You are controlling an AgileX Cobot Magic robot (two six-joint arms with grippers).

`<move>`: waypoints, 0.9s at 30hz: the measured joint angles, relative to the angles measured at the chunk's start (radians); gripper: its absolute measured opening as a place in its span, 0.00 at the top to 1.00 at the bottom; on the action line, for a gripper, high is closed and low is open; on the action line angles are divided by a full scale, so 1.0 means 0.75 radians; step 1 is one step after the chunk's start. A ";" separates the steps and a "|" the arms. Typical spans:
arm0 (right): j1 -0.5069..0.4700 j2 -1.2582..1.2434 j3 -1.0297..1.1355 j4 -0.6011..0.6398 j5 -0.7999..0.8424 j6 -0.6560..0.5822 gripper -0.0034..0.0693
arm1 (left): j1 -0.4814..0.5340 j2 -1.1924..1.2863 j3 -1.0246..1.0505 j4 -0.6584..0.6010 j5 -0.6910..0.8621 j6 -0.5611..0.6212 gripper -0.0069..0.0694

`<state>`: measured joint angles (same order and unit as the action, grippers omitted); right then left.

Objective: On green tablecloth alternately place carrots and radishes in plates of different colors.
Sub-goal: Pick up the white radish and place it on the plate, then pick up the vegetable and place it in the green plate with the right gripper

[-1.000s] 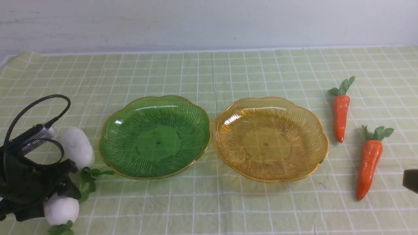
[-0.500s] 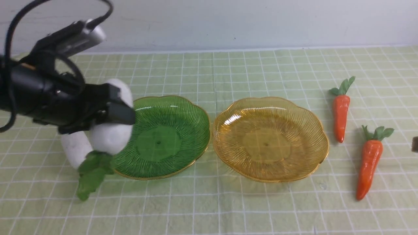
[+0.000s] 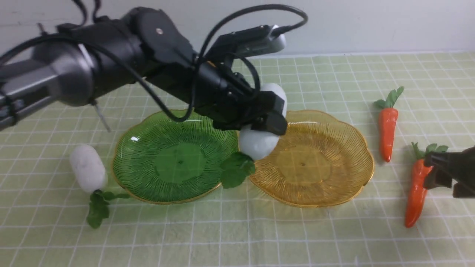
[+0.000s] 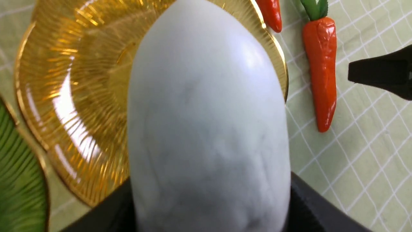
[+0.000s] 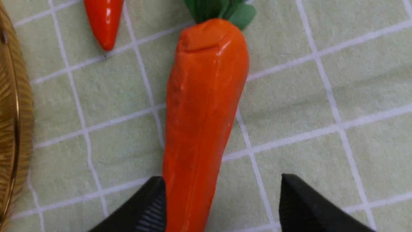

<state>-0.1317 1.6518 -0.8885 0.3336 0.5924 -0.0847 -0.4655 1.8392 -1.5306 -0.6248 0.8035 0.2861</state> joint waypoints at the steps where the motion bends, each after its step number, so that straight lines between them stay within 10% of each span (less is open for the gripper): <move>1: 0.011 0.020 0.000 0.022 -0.022 -0.035 0.31 | -0.009 0.056 -0.045 -0.015 -0.002 0.016 0.34; 6: 0.069 0.148 -0.001 0.122 -0.115 -0.160 0.23 | -0.033 0.367 -0.317 -0.048 -0.008 0.070 0.34; 13: 0.070 0.160 -0.014 0.123 -0.123 -0.171 0.63 | -0.033 0.504 -0.405 -0.049 0.003 0.028 0.28; 20: 0.074 -0.023 -0.144 0.134 0.112 -0.176 0.62 | 0.007 0.496 -0.447 -0.048 0.119 0.021 0.09; 27: 0.227 -0.101 -0.396 0.301 0.304 -0.269 0.62 | 0.160 0.378 -0.584 0.016 0.430 -0.076 0.42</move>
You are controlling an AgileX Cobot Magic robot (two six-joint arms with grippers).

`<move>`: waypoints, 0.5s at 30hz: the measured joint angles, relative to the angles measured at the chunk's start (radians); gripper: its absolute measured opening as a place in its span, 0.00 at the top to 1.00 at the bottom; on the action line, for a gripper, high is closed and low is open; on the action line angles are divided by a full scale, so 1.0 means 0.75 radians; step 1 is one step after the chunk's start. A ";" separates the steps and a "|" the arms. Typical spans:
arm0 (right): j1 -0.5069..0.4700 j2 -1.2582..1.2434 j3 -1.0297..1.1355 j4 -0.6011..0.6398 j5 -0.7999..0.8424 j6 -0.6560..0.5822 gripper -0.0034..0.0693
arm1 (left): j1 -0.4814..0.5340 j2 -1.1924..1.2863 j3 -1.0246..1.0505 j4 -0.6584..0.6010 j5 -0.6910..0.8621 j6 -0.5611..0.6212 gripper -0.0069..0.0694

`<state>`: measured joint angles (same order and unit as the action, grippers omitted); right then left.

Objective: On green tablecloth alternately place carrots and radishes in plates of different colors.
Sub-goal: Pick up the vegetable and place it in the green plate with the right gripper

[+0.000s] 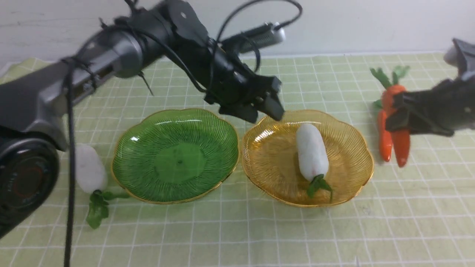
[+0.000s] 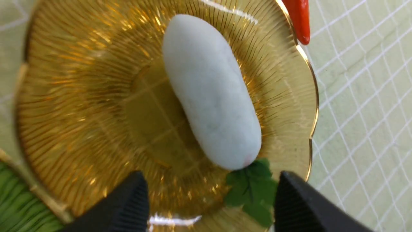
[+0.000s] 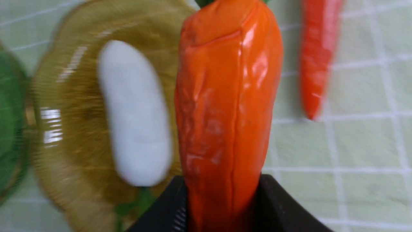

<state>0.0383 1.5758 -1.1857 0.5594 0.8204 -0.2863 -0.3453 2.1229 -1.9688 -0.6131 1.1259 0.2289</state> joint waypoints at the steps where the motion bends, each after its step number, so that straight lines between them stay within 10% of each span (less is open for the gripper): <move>1: 0.088 0.013 -0.063 0.036 0.009 -0.046 0.62 | 0.061 -0.065 -0.018 0.056 0.081 -0.009 0.66; 5: 0.350 0.124 -0.251 0.086 0.004 -0.076 0.62 | 0.226 -0.178 -0.029 0.199 0.132 -0.063 0.89; 15: 0.618 0.643 -0.722 0.119 0.005 0.051 0.62 | 0.694 -0.409 0.322 0.332 0.138 -0.163 0.92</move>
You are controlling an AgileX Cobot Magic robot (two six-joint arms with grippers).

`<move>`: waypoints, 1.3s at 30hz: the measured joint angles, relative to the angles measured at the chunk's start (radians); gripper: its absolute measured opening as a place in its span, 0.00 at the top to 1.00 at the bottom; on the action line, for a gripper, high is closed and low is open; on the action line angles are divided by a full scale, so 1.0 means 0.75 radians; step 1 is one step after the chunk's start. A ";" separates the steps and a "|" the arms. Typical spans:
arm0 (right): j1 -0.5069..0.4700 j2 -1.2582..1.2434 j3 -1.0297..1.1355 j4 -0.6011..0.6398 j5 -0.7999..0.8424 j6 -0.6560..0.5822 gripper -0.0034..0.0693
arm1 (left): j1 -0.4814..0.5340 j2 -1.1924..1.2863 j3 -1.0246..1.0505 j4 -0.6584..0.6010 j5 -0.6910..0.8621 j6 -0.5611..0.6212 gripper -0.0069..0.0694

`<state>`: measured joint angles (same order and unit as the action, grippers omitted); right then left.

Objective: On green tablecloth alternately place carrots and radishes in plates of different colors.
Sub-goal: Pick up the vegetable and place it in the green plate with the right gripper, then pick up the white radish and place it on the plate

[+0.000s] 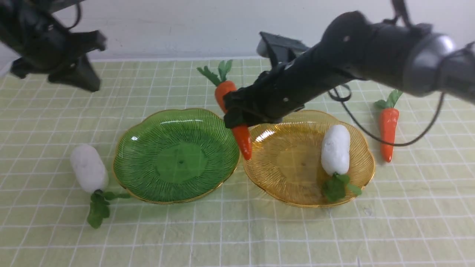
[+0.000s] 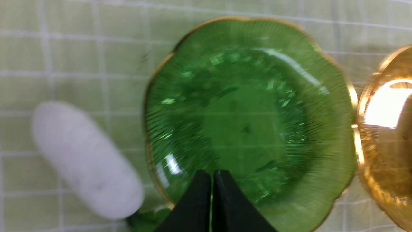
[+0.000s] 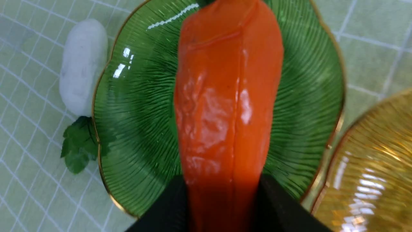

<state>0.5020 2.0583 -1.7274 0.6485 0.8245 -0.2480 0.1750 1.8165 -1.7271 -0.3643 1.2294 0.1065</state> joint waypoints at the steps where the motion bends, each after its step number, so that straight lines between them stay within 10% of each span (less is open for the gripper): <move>1: 0.010 0.055 -0.049 0.013 0.000 0.002 0.62 | 0.047 -0.013 0.071 0.003 -0.001 0.000 0.92; 11: 0.028 0.373 -0.411 0.082 0.191 0.003 0.26 | 0.187 0.038 0.305 -0.008 -0.049 0.011 0.88; 16: 0.026 0.375 -0.564 0.063 0.392 -0.005 0.09 | 0.187 0.129 0.305 -0.056 -0.127 0.014 0.60; 26: 0.023 0.368 -0.859 0.023 0.549 -0.017 0.20 | 0.185 0.289 0.305 -0.121 -0.319 0.025 0.09; 35: 0.015 0.354 -0.865 -0.192 0.566 0.099 0.28 | 0.152 0.351 0.297 -0.082 -0.329 0.061 0.26; 39: -0.049 0.260 -0.795 -0.487 0.575 0.260 0.49 | 0.148 0.286 0.205 0.024 -0.246 0.024 0.26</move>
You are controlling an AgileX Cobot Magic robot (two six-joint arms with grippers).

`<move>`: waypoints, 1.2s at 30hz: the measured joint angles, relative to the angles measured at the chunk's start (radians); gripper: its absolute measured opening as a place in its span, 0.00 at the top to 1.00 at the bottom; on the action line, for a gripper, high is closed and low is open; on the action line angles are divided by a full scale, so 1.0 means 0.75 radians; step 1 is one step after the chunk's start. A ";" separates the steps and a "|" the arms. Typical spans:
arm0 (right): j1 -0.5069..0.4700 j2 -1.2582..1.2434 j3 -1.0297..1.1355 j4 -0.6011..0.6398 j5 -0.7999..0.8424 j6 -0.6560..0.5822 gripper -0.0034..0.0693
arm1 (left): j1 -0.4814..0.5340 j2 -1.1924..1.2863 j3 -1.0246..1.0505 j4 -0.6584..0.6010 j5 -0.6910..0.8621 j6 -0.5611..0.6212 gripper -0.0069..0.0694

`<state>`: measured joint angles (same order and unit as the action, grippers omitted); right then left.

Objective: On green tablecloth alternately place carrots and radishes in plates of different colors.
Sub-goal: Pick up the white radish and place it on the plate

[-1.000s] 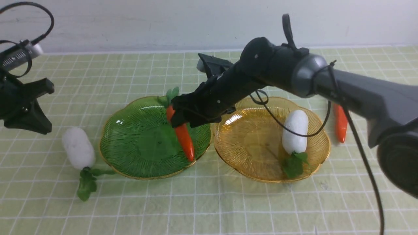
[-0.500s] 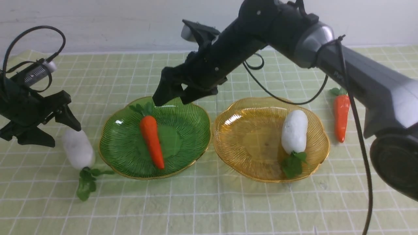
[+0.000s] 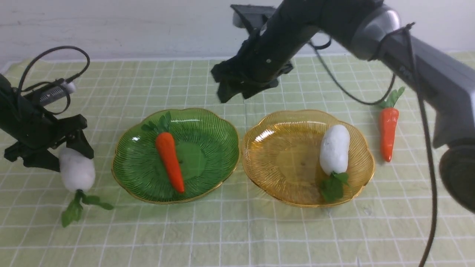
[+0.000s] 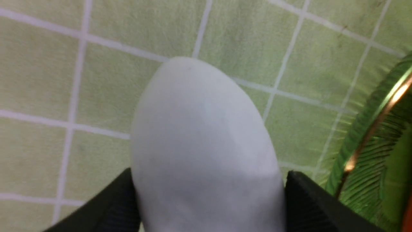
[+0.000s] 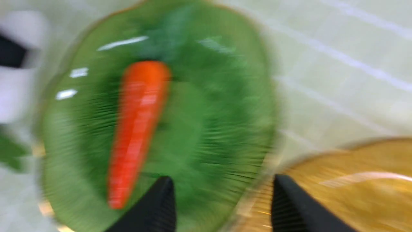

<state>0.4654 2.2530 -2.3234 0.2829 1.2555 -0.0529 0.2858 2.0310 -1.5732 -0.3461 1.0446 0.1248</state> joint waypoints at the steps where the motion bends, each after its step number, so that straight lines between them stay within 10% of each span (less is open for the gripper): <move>1: -0.016 -0.025 0.019 -0.020 0.000 0.008 0.53 | 0.000 -0.012 -0.012 0.000 0.009 0.000 0.26; 7: -0.272 -0.292 0.265 -0.185 0.000 0.021 0.92 | -0.180 -0.204 -0.251 -0.170 0.181 0.123 0.26; 14: -0.594 -0.287 0.419 -0.197 -0.001 0.071 0.96 | -0.624 -0.153 -0.426 -0.318 0.154 0.144 0.26; 19: -0.706 -0.164 0.437 -0.129 -0.006 0.029 0.86 | -0.951 0.057 -0.452 -0.320 -0.052 0.155 0.26; 31: -0.717 0.117 0.438 -0.084 -0.034 0.016 0.31 | -1.049 0.283 -0.452 -0.307 -0.308 0.164 0.11; 36: -0.711 0.145 0.438 -0.044 -0.087 0.015 0.48 | -1.023 0.271 -0.498 -0.204 -0.225 0.033 0.08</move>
<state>-0.0675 2.3620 -1.9949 0.2501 1.1902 -0.0417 -0.4814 2.2343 -1.9470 -0.4995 0.8757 0.1494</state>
